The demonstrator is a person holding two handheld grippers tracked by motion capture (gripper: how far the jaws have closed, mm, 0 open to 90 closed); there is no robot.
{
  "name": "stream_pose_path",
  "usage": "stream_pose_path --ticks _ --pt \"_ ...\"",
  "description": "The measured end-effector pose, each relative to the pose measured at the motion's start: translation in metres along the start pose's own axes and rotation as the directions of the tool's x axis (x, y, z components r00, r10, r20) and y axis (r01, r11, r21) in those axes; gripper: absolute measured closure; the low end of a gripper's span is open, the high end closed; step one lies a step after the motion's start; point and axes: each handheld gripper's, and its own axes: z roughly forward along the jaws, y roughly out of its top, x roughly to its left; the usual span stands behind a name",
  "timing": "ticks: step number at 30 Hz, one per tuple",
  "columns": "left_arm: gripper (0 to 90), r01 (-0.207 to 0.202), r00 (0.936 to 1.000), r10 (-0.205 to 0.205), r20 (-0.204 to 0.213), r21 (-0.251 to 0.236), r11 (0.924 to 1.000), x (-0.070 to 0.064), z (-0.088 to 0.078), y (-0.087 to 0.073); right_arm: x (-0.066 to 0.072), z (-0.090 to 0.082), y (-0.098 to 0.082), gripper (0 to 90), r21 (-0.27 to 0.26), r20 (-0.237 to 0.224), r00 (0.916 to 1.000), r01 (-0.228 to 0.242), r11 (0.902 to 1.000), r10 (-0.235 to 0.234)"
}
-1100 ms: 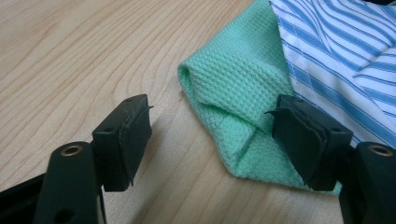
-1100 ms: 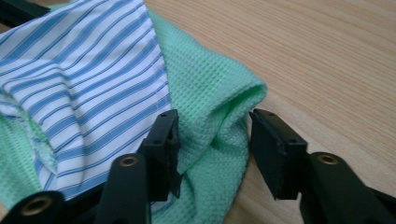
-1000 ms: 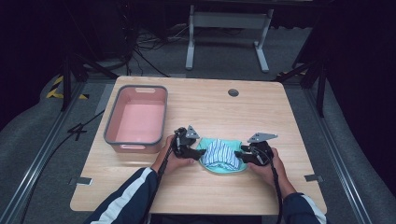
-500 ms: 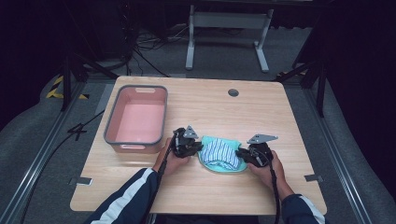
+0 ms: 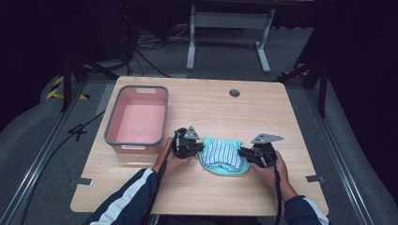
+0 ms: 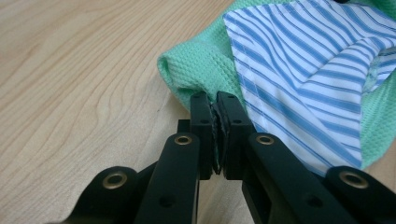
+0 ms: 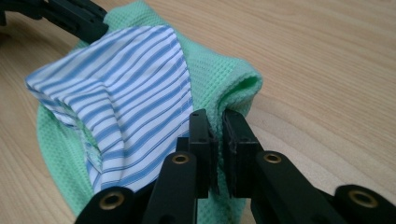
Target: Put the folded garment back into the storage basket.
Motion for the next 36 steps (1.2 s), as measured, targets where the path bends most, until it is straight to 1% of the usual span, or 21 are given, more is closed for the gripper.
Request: stream_pose_path --ticks 2,3,4,5,7,10,13,14,16,17,18,21,22,23,25,26,28,29,30,31,36 --pt "86.0 0.000 1.0000 0.000 0.002 -0.006 1.0000 -0.001 -0.003 0.003 0.000 -0.002 0.001 83.3 -0.003 -0.001 1.0000 0.003 1.0000 -0.003" --pt "86.0 -0.011 0.9999 0.011 0.002 -0.011 0.9999 -0.001 -0.005 0.004 0.001 -0.003 0.000 83.3 -0.002 0.000 1.0000 -0.002 1.0000 0.002" --pt "86.0 -0.011 0.9999 0.011 0.002 -0.011 0.9999 -0.001 -0.005 0.004 0.001 -0.004 0.000 83.4 -0.003 -0.002 1.0000 -0.002 1.0000 0.002" --pt "86.0 0.001 0.9999 0.000 0.015 -0.019 0.9998 -0.001 -0.008 0.006 0.001 -0.005 0.000 83.4 -0.004 -0.003 1.0000 -0.004 1.0000 0.004" --pt "86.0 -0.005 0.9999 0.005 0.013 -0.016 0.9999 -0.002 -0.009 0.008 0.001 -0.006 0.000 83.4 -0.006 -0.005 1.0000 -0.008 0.9999 0.008" --pt "86.0 -0.002 0.9999 0.002 0.012 -0.021 0.9998 -0.004 -0.011 0.010 0.001 -0.008 0.002 83.5 -0.016 -0.009 0.9999 -0.012 0.9998 0.012" --pt "86.0 -0.015 0.9998 0.015 0.013 -0.010 0.9998 -0.005 -0.015 0.013 0.001 -0.011 0.005 83.6 -0.027 -0.011 0.9999 -0.012 0.9996 0.011" --pt "86.0 -0.006 0.9999 0.006 0.012 -0.018 0.9998 -0.006 -0.016 0.014 0.001 -0.013 0.006 83.5 -0.030 -0.009 0.9999 -0.012 0.9995 0.012" --pt "86.0 -0.018 0.9998 0.018 0.000 -0.020 0.9996 -0.006 -0.020 0.016 0.001 -0.016 0.008 83.5 -0.038 -0.007 0.9999 -0.011 0.9992 0.011" --pt "86.1 -0.010 0.9999 0.010 0.002 -0.024 0.9996 -0.007 -0.022 0.018 0.002 -0.018 0.010 83.6 -0.039 -0.005 0.9999 -0.012 0.9992 0.011" --pt "86.1 -0.014 0.9999 0.014 0.001 -0.028 0.9995 -0.007 -0.023 0.020 0.002 -0.019 0.011 83.5 -0.044 -0.008 0.9999 -0.014 0.9990 0.013" --pt "86.1 -0.009 1.0000 0.008 -0.005 -0.043 0.9991 -0.009 -0.029 0.024 0.003 -0.020 0.013 83.5 -0.047 -0.009 0.9999 -0.009 0.9988 0.009" --pt "86.1 -0.020 0.9997 0.020 -0.012 -0.043 0.9989 -0.010 -0.032 0.027 0.004 -0.022 0.015 83.5 -0.051 -0.014 0.9998 -0.013 0.9986 0.012" --pt "86.1 -0.034 0.9991 0.033 -0.025 -0.042 0.9985 -0.010 -0.035 0.029 0.004 -0.023 0.017 83.5 -0.056 -0.013 0.9999 -0.008 0.9984 0.008" --pt "86.1 -0.025 0.9992 0.024 -0.031 -0.047 0.9986 -0.009 -0.039 0.031 0.005 -0.024 0.018 83.5 -0.060 -0.017 0.9998 -0.015 0.9981 0.014" --pt "86.1 -0.028 0.9991 0.026 -0.034 -0.045 0.9986 -0.007 -0.041 0.032 0.006 -0.024 0.020 83.5 -0.064 -0.018 0.9997 -0.018 0.9978 0.016" --pt "86.1 -0.028 0.9988 0.026 -0.042 -0.046 0.9986 -0.006 -0.044 0.033 0.008 -0.024 0.026 83.5 -0.072 -0.018 0.9998 -0.008 0.9974 0.007" --pt "86.1 -0.020 0.9990 0.018 -0.042 -0.055 0.9983 -0.006 -0.046 0.034 0.009 -0.024 0.028 83.5 -0.069 -0.019 0.9998 -0.008 0.9976 0.007" --pt "86.1 -0.035 0.9981 0.033 -0.053 -0.052 0.9980 -0.005 -0.048 0.035 0.011 -0.023 0.030 83.5 -0.068 -0.016 0.9999 0.001 0.9977 -0.002" --pt "86.1 -0.029 0.9983 0.026 -0.051 -0.053 0.9982 -0.005 -0.050 0.036 0.012 -0.023 0.032 83.5 -0.068 -0.013 0.9999 0.008 0.9976 -0.009" --pt "86.1 -0.040 0.9972 0.036 -0.066 -0.055 0.9977 -0.004 -0.060 0.043 0.016 -0.024 0.042 83.5 -0.085 -0.012 0.9997 0.020 0.9962 -0.021"
